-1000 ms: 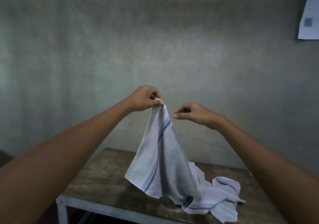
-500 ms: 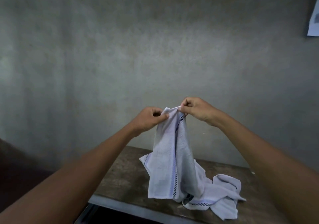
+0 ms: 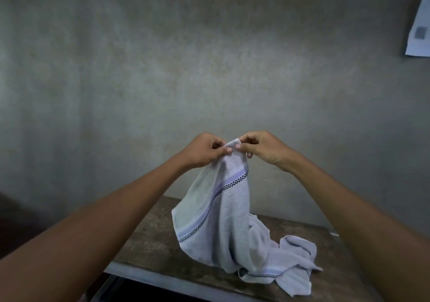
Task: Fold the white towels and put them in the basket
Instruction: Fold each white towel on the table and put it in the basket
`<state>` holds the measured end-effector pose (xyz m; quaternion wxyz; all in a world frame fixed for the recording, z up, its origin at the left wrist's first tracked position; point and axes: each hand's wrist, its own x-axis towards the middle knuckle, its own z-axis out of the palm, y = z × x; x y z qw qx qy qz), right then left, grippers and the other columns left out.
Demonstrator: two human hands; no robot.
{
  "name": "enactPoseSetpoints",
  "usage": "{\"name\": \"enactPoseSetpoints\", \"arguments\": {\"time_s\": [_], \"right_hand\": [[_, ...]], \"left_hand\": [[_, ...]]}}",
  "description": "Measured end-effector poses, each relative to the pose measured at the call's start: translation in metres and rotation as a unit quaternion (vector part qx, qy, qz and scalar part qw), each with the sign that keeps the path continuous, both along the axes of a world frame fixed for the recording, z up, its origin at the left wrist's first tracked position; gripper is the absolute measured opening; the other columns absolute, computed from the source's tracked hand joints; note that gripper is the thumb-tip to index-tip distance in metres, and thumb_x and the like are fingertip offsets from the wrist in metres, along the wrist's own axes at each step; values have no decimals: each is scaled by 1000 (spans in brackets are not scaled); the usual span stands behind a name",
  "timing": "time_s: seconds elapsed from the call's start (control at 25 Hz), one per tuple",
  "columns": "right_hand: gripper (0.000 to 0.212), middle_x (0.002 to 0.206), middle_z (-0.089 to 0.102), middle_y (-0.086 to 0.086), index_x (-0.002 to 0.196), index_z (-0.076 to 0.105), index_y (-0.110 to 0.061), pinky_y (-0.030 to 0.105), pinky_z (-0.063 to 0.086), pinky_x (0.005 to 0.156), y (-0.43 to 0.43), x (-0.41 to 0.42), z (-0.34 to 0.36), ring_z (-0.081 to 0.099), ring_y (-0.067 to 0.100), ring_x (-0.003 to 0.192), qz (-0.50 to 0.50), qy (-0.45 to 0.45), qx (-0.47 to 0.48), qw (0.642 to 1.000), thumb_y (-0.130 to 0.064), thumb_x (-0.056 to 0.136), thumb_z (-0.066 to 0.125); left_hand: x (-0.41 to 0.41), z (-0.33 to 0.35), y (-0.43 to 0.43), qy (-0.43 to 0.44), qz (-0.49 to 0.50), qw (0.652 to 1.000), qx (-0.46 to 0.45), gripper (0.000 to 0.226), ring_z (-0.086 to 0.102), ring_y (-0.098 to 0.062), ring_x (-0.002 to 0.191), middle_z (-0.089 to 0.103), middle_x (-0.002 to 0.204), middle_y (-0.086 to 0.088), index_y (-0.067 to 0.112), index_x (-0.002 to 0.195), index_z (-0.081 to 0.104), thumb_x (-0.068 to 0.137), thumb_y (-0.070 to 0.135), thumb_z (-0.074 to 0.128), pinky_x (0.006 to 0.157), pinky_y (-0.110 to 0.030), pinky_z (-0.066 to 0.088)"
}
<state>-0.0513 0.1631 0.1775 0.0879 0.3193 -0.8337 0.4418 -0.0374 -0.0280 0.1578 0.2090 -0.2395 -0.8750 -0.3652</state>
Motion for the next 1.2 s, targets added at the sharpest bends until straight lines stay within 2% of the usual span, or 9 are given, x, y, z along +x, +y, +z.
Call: {"name": "enactPoseSetpoints", "arguments": {"time_s": [0.2, 0.4, 0.52, 0.6, 0.8, 0.88, 0.96, 1.04, 1.2], "right_hand": [[6, 69, 58, -1, 86, 62, -9, 7, 42, 57, 13, 2, 12, 53, -4, 53, -49, 38, -66, 996, -5, 89, 58], [21, 67, 53, 2, 73, 54, -15, 6, 37, 47, 52, -12, 31, 47, 9, 59, -134, 37, -62, 988, -4, 90, 56], [23, 68, 51, 2, 72, 51, -16, 14, 37, 54, 63, -20, 30, 45, 10, 60, -158, 35, -56, 985, -5, 91, 55], [22, 68, 50, 2, 73, 51, -17, 18, 36, 56, 69, -25, 32, 44, 10, 60, -178, 47, -72, 980, -6, 91, 55], [15, 63, 54, 6, 79, 51, -12, 15, 41, 45, 87, -38, 72, 51, 5, 43, -241, 102, -152, 953, -6, 92, 53], [1, 66, 58, 12, 93, 48, -5, 13, 47, 44, 95, -42, 92, 57, 3, 40, -235, 116, -247, 933, -4, 94, 47], [1, 71, 59, 17, 96, 46, -4, 18, 54, 49, 105, -40, 103, 63, 9, 46, -205, 78, -279, 935, -4, 95, 46], [8, 72, 59, 16, 87, 48, -5, 20, 54, 50, 110, -30, 100, 66, 13, 53, -184, 13, -165, 969, -5, 95, 48], [14, 66, 58, 10, 78, 54, -11, 22, 45, 50, 98, -18, 74, 61, 13, 56, -157, -17, 38, 987, -10, 93, 55]], "left_hand": [[-4, -21, -14, -51, -16, 998, -40, 33, 38, -9, 57, 45, 65, -3, -4, 78, 64, 88, 28, 64, 49, -19, 27], [-12, -44, -59, -62, 25, 987, -146, 15, 45, -1, 57, 57, 76, -3, 8, 87, 66, 91, 20, 58, 55, -13, 33], [-20, -37, -66, -38, 93, 953, -286, 16, 53, -22, 79, 57, 85, -11, 6, 86, 60, 93, 19, 53, 66, -27, 38], [-24, -21, -68, 31, 166, 929, -329, 17, 56, -31, 95, 61, 97, -16, 7, 90, 62, 92, 19, 51, 78, -33, 43], [-23, 67, -76, 138, 291, 919, -229, 23, 58, -30, 104, 65, 111, -7, 23, 102, 66, 88, 15, 50, 80, -36, 47], [-17, 100, -82, 165, 302, 932, -110, 25, 61, -28, 96, 68, 104, -4, 24, 90, 63, 85, 6, 46, 76, -35, 49], [-10, 113, -83, 149, 239, 958, 44, 24, 60, -22, 87, 68, 101, -4, 20, 87, 58, 88, 2, 41, 68, -28, 45], [-2, 103, -65, 90, 150, 980, 91, 19, 61, -19, 88, 67, 105, -6, 17, 94, 61, 91, 7, 45, 70, -22, 44], [4, 49, 18, 17, 49, 998, 33, 28, 63, -14, 100, 68, 108, -4, 14, 111, 66, 87, 28, 64, 90, -24, 48]]}}
